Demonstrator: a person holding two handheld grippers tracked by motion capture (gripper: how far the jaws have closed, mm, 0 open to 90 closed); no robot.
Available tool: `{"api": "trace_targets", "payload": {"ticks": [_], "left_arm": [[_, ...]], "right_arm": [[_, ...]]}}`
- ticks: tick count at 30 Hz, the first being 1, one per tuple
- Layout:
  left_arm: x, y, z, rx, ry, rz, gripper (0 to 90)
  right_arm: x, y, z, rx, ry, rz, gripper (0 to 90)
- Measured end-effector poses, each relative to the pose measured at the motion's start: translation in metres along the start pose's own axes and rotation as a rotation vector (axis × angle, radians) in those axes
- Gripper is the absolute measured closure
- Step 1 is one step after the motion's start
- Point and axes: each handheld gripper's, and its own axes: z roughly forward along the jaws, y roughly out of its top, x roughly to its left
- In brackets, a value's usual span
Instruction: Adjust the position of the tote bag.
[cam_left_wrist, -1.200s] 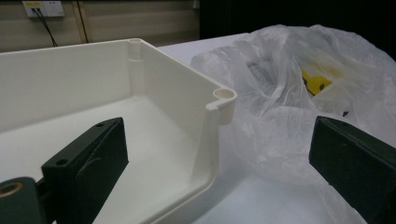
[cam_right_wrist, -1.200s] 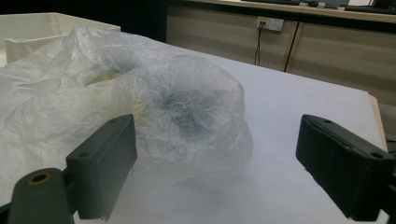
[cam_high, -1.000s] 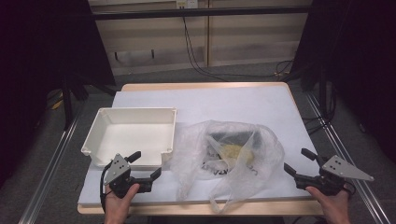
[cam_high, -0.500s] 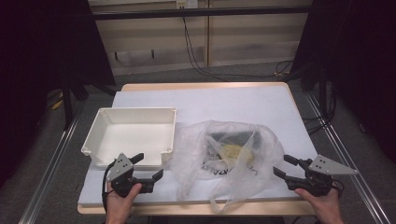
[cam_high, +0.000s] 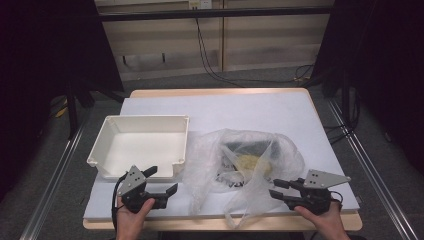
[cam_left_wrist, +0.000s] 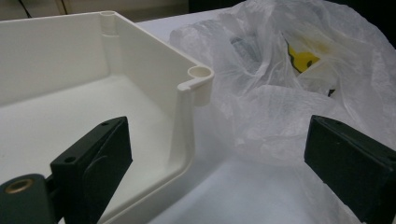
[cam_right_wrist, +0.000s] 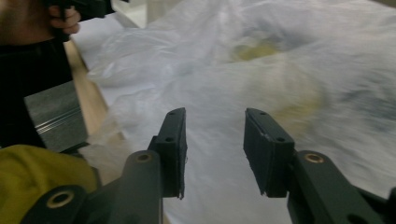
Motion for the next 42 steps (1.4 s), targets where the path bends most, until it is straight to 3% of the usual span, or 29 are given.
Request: {"api": "trace_targets", "payload": {"ticks": [8, 11, 14, 21, 22, 24, 28, 33, 36, 42], "left_arm": [[-0.003, 0.001, 0.003, 0.008, -0.011, 0.007, 7.4], [-0.003, 0.001, 0.004, 0.007, -0.02, 0.009, 7.4], [-0.004, 0.002, 0.004, 0.01, -0.025, 0.002, 7.4], [-0.009, 0.002, 0.004, 0.015, -0.042, 0.013, 7.5], [-0.01, 0.001, 0.004, 0.022, -0.039, 0.026, 7.7], [-0.012, 0.0, 0.004, 0.017, -0.062, 0.002, 7.8], [-0.015, 0.002, 0.005, 0.029, -0.063, 0.029, 8.3], [-0.018, 0.002, 0.008, 0.032, -0.081, 0.023, 8.6], [-0.022, 0.002, 0.008, 0.029, -0.091, 0.026, 8.7], [-0.029, 0.002, 0.009, 0.04, -0.115, 0.044, 8.7]], "right_arm": [[0.022, 0.009, 0.031, 0.072, 0.139, -0.045, 75.1], [0.028, 0.013, 0.044, 0.11, 0.158, -0.078, 73.1], [0.025, 0.022, 0.052, 0.1, 0.191, -0.086, 68.6], [0.022, 0.035, 0.076, 0.112, 0.187, -0.118, 54.5], [0.022, 0.035, 0.079, 0.129, 0.184, -0.117, 53.9], [0.022, 0.031, 0.084, 0.142, 0.188, -0.112, 51.9], [0.023, 0.024, 0.091, 0.192, 0.2, -0.115, 45.5], [0.028, 0.017, 0.097, 0.24, 0.221, -0.125, 40.9], [0.029, 0.014, 0.102, 0.25, 0.253, -0.117, 34.6], [0.036, 0.015, 0.111, 0.273, 0.265, -0.111, 26.8]]}}
